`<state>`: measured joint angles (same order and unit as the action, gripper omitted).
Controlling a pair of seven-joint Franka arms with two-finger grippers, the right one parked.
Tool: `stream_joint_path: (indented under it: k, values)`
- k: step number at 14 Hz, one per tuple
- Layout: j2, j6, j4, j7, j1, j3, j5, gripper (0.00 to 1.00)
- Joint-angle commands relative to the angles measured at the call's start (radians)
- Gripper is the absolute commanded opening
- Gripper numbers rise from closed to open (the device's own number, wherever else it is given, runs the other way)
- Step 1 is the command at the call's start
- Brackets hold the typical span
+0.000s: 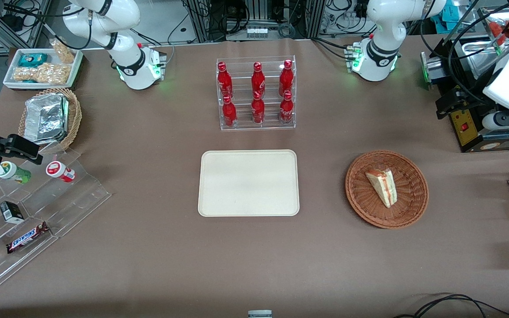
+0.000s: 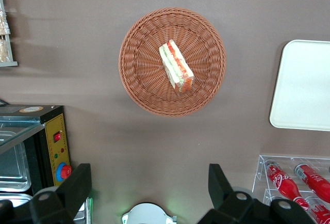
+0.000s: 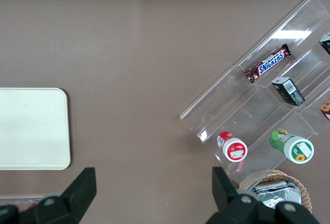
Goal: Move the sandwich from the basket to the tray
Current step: 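Move the left gripper down over the sandwich in the wicker basket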
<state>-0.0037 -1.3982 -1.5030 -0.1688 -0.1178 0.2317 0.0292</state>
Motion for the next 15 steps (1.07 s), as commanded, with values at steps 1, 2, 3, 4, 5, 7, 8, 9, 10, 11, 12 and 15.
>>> stream_joint_path:
  k: [1, 2, 3, 4, 5, 7, 8, 9, 10, 11, 12, 15]
  values:
    - [-0.021, -0.004, -0.01, 0.011, -0.014, 0.011, -0.005, 1.0]
    - [-0.018, -0.004, -0.008, 0.006, -0.014, 0.011, -0.005, 1.0]
    - [-0.018, -0.002, -0.011, 0.006, -0.014, 0.011, -0.003, 1.0]
    - [-0.016, -0.004, -0.013, 0.006, -0.014, 0.011, -0.003, 1.0]
    - [-0.015, -0.004, -0.017, 0.006, -0.016, 0.011, -0.003, 1.0]
    - [0.002, -0.007, -0.034, 0.005, -0.017, 0.008, -0.003, 1.0]
    - [0.026, -0.007, -0.037, -0.011, -0.022, 0.006, 0.001, 1.0]
    - [0.048, -0.007, -0.04, -0.033, -0.026, 0.005, 0.002, 1.0]
    - [0.069, -0.008, -0.04, -0.052, -0.025, 0.003, 0.014, 1.0]
    - [0.086, -0.008, -0.046, -0.085, -0.022, 0.003, 0.017, 1.0]
    - [0.106, -0.024, -0.062, -0.145, -0.022, 0.003, 0.02, 1.0]
    - [0.194, -0.128, -0.091, -0.181, -0.02, 0.003, 0.012, 1.0]
